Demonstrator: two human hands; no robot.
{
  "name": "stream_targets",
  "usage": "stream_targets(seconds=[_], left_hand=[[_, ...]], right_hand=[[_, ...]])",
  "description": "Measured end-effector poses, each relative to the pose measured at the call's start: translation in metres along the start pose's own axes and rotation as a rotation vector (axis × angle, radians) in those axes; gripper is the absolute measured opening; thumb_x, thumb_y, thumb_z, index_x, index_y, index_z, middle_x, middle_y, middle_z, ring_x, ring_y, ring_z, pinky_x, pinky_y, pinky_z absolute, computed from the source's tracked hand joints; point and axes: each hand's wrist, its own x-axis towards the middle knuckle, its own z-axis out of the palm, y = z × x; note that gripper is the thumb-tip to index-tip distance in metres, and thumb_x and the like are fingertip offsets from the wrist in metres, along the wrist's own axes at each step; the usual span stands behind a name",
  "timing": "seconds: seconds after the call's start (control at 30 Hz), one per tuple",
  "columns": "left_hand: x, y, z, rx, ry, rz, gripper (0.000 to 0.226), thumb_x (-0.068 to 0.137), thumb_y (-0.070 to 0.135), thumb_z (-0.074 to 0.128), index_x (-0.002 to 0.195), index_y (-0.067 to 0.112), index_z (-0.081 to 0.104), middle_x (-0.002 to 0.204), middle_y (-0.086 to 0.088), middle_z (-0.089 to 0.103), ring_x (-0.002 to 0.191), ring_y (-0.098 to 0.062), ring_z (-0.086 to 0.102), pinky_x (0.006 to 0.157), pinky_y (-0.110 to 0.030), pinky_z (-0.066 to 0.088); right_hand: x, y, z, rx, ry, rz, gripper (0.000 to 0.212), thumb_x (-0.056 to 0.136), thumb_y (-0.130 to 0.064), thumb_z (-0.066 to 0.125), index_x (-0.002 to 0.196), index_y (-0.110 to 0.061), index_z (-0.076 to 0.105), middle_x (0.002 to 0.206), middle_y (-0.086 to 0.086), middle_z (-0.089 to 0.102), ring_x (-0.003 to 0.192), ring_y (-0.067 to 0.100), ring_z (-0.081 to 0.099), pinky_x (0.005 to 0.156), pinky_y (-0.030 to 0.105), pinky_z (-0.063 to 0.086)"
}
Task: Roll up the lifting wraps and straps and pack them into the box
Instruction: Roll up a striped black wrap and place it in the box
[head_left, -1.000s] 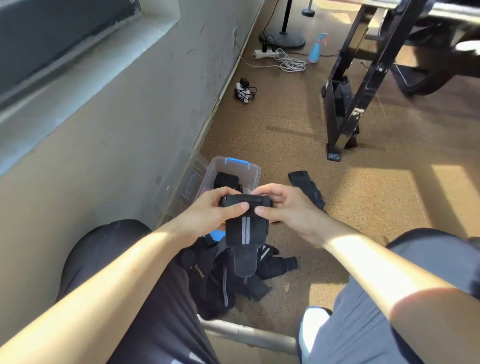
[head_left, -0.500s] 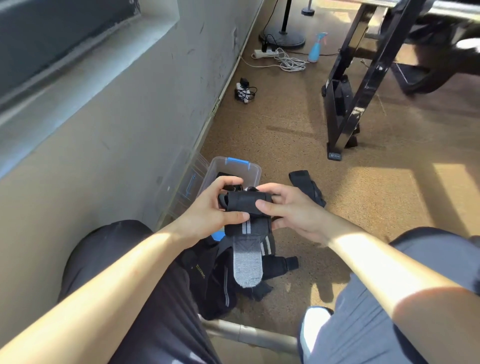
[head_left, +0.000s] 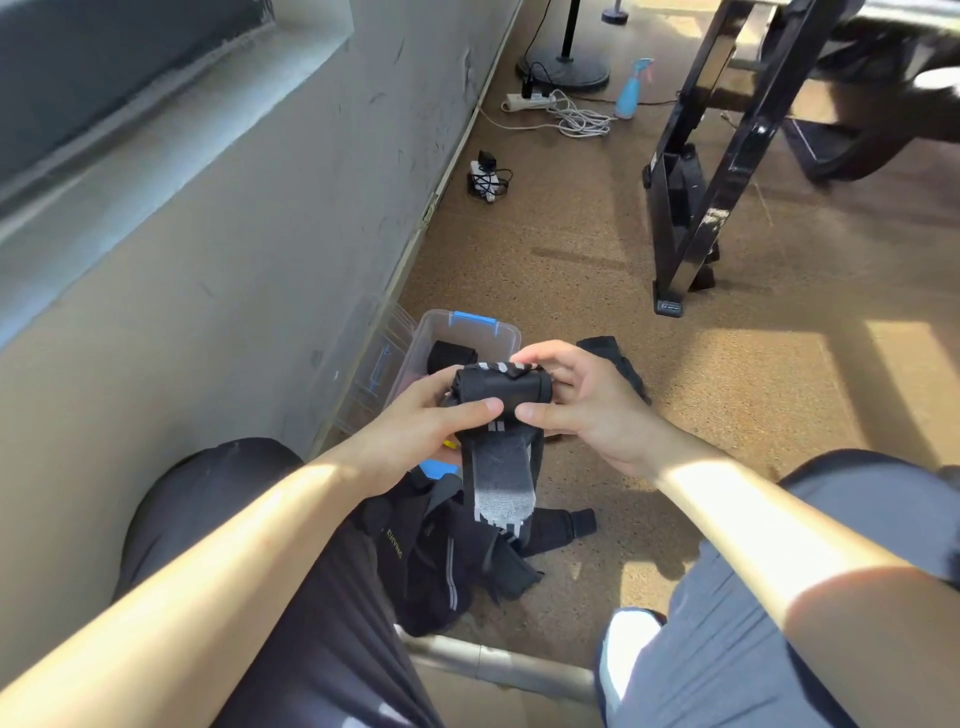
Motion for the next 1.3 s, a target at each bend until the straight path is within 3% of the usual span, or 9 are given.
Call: stream_targets(seconds=[0.13,0.3,0.5,0.63,0.7,0.87,1.03,1.2,1.3], left_hand=[[0.0,-0.002,-0.003,-0.019,0.008,0.027,0.036,0.096,0.011,0.069,0.13,0.02,0.061,0.125,-0.01,0.068,0.108,-0.023,0.073,0.082,-0.042,0.063],[0.0,-0.003,-0.007,-0.004,0.022,0.094,0.044,0.092,-0.002,0.07,0.13,0.017,0.06,0.125,-0.015,0.066,0.108,-0.019,0.072,0.076,-0.031,0.061],[0.001,-0.005,-0.01,0.066,-0.043,0.06,0.059,0.089,0.0,0.076,0.138,0.026,0.055,0.124,-0.008,0.071,0.117,-0.022,0.069,0.093,-0.042,0.06],[0.002,-0.004,-0.011,0.037,-0.02,-0.098,0.048,0.087,0.049,0.073,0.132,0.037,0.06,0.126,0.003,0.071,0.112,-0.021,0.072,0.104,-0.049,0.054],[0.002,-0.004,-0.012,0.047,-0.021,-0.129,0.044,0.09,0.057,0.067,0.129,0.036,0.063,0.126,0.004,0.072,0.111,-0.024,0.072,0.106,-0.053,0.052],[0.003,-0.004,-0.011,0.029,0.015,-0.072,0.031,0.095,0.031,0.071,0.125,0.023,0.065,0.121,-0.004,0.072,0.11,-0.023,0.073,0.099,-0.052,0.057],[0.003,-0.004,-0.011,-0.038,0.045,0.052,0.037,0.088,0.011,0.078,0.122,0.019,0.064,0.116,-0.013,0.068,0.11,-0.03,0.071,0.091,-0.046,0.06],[0.003,-0.005,-0.01,0.055,0.092,0.138,0.057,0.081,0.005,0.084,0.129,0.022,0.06,0.124,-0.012,0.066,0.109,-0.02,0.069,0.096,-0.041,0.059],[0.006,-0.004,-0.011,-0.013,0.049,0.016,0.059,0.082,0.035,0.085,0.134,0.03,0.058,0.128,-0.004,0.069,0.113,-0.021,0.071,0.102,-0.049,0.055]], right_hand=[[0.0,-0.003,0.003,0.049,-0.046,0.121,0.042,0.093,-0.017,0.073,0.132,-0.024,0.058,0.125,0.004,0.07,0.11,0.019,0.071,0.091,0.048,0.06],[0.0,-0.004,0.007,0.083,-0.147,0.186,0.049,0.095,-0.046,0.062,0.139,-0.026,0.053,0.129,0.002,0.07,0.112,0.028,0.072,0.095,0.054,0.057],[0.001,-0.001,0.006,0.124,-0.122,0.169,0.041,0.096,-0.024,0.07,0.135,-0.021,0.058,0.127,0.012,0.07,0.115,0.031,0.069,0.098,0.06,0.054],[0.0,0.001,0.006,0.127,-0.114,0.131,0.044,0.093,-0.009,0.072,0.133,-0.019,0.058,0.124,0.009,0.071,0.117,0.027,0.068,0.1,0.055,0.055],[0.0,0.002,0.007,0.113,-0.092,0.114,0.048,0.091,-0.006,0.074,0.134,-0.021,0.058,0.123,0.007,0.071,0.116,0.025,0.069,0.098,0.049,0.056],[0.0,0.001,0.007,0.029,-0.106,0.145,0.056,0.091,-0.01,0.075,0.139,-0.027,0.052,0.13,0.0,0.067,0.116,0.018,0.069,0.094,0.044,0.059],[-0.001,-0.002,0.008,0.071,-0.167,0.24,0.057,0.089,-0.051,0.067,0.141,-0.032,0.052,0.126,0.004,0.071,0.108,0.03,0.072,0.097,0.055,0.056],[0.0,-0.002,0.007,0.152,-0.128,0.148,0.045,0.097,-0.024,0.067,0.14,-0.023,0.054,0.127,0.005,0.071,0.116,0.028,0.069,0.097,0.054,0.056],[0.0,-0.002,0.005,0.199,-0.114,0.101,0.047,0.096,-0.013,0.067,0.14,-0.021,0.053,0.127,0.007,0.071,0.117,0.028,0.069,0.096,0.051,0.057]])
